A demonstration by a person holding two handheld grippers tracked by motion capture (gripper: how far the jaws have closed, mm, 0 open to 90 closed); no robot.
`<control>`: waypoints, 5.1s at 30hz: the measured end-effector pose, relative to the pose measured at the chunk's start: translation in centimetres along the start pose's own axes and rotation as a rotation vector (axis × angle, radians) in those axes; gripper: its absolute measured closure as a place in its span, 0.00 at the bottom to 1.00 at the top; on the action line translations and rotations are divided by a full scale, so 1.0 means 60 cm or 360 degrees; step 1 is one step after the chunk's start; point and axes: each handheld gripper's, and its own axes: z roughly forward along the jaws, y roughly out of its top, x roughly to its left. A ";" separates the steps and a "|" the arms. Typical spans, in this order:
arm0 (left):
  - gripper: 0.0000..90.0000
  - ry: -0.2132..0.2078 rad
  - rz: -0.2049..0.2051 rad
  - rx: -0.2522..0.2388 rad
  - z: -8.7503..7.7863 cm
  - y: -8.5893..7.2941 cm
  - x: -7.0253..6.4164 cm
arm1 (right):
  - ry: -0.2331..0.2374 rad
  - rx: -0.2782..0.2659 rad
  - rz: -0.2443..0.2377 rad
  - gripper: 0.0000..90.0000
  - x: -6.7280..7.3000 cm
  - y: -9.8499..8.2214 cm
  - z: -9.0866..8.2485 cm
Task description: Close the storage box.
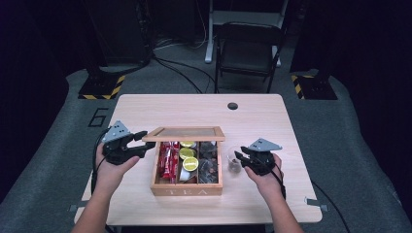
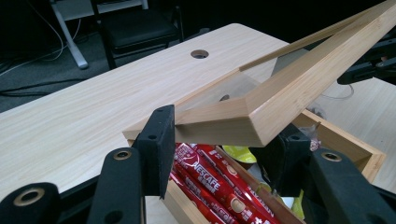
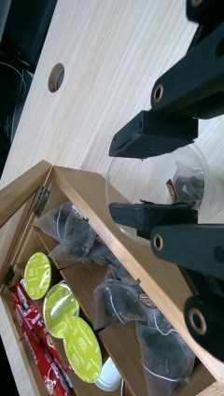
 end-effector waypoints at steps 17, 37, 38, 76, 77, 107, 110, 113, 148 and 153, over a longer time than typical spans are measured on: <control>0.56 0.0010 0.0007 -0.0003 -0.004 -0.005 -0.007 | 0.0146 -0.0192 -0.0022 0.62 0.048 0.053 -0.028; 0.55 -0.0007 0.0002 0.0009 -0.011 -0.016 -0.013 | 0.0161 -0.0274 -0.0106 0.50 0.079 0.080 -0.022; 0.55 -0.0004 0.0003 0.0006 -0.011 -0.016 -0.013 | 0.0166 -0.0278 -0.0101 0.50 0.080 0.081 -0.022; 0.55 -0.0002 0.0023 0.0048 -0.021 -0.035 -0.031 | 0.0271 -0.0226 -0.0069 0.56 0.082 0.087 -0.039; 0.55 0.0002 0.0021 0.0041 -0.022 -0.038 -0.033 | 0.0268 -0.0223 -0.0081 0.56 0.083 0.085 -0.040; 0.55 -0.0039 0.0025 0.0080 -0.032 -0.098 -0.057 | 0.0329 -0.0136 -0.0079 0.57 0.102 0.028 -0.048; 0.55 -0.0044 0.0013 0.0069 -0.032 -0.105 -0.059 | 0.0329 -0.0122 -0.0072 0.57 0.105 0.022 -0.048; 0.55 -0.0047 0.0011 0.0066 -0.032 -0.111 -0.061 | 0.0329 -0.0122 -0.0066 0.57 0.107 0.018 -0.047; 0.55 -0.0093 0.0017 0.0174 -0.017 -0.166 -0.069 | 0.0370 -0.0009 -0.0108 0.56 0.117 -0.035 -0.027; 0.55 -0.0109 0.0014 0.0209 -0.014 -0.170 -0.069 | 0.0387 0.0026 -0.0094 0.56 0.117 -0.038 -0.023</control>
